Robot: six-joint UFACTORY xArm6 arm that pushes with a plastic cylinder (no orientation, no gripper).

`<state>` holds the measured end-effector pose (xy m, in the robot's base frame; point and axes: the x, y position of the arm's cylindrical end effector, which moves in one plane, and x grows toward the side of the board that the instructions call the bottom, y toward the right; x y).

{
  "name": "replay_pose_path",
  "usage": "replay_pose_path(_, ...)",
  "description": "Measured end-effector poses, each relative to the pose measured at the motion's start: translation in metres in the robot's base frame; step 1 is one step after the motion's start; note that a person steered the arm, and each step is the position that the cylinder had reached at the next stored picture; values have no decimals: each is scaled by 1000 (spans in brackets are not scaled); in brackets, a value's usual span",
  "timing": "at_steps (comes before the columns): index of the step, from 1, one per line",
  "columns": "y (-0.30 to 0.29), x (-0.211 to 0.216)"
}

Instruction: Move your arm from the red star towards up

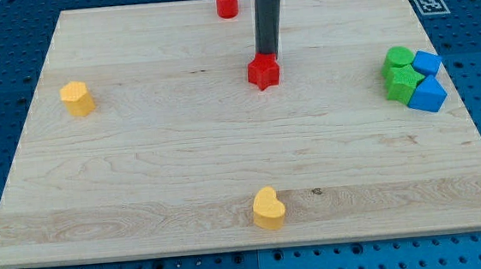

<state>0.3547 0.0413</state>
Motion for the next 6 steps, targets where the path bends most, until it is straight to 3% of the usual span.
replay_pose_path(3, -2, 12)
replay_pose_path(4, 8, -22)
replay_pose_path(6, 71, -140)
